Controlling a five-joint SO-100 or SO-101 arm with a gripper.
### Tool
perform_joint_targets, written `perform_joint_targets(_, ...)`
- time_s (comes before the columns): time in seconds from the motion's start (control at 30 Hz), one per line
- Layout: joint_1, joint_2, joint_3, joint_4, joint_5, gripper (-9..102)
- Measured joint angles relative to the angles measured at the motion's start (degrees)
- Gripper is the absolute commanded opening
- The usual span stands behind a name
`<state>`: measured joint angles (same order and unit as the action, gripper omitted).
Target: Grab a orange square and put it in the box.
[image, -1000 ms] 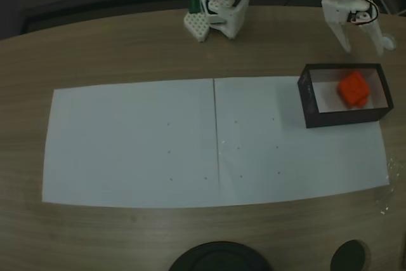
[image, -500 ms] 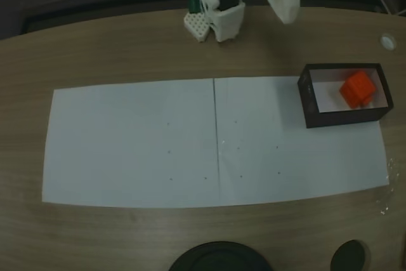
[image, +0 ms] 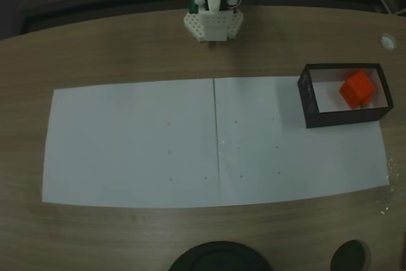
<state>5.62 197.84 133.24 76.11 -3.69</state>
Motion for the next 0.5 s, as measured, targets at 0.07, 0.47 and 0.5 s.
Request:
perform_joint_targets(0.07,-0.5,-0.2,3.4,-2.8,0.0,0)
perform_joint_targets(0.47,-0.9,-0.1,39.0,-11.7,0.4,0)
perform_joint_targets(0.5,-0.7,-0.1,40.6,-11.0,0.4,0)
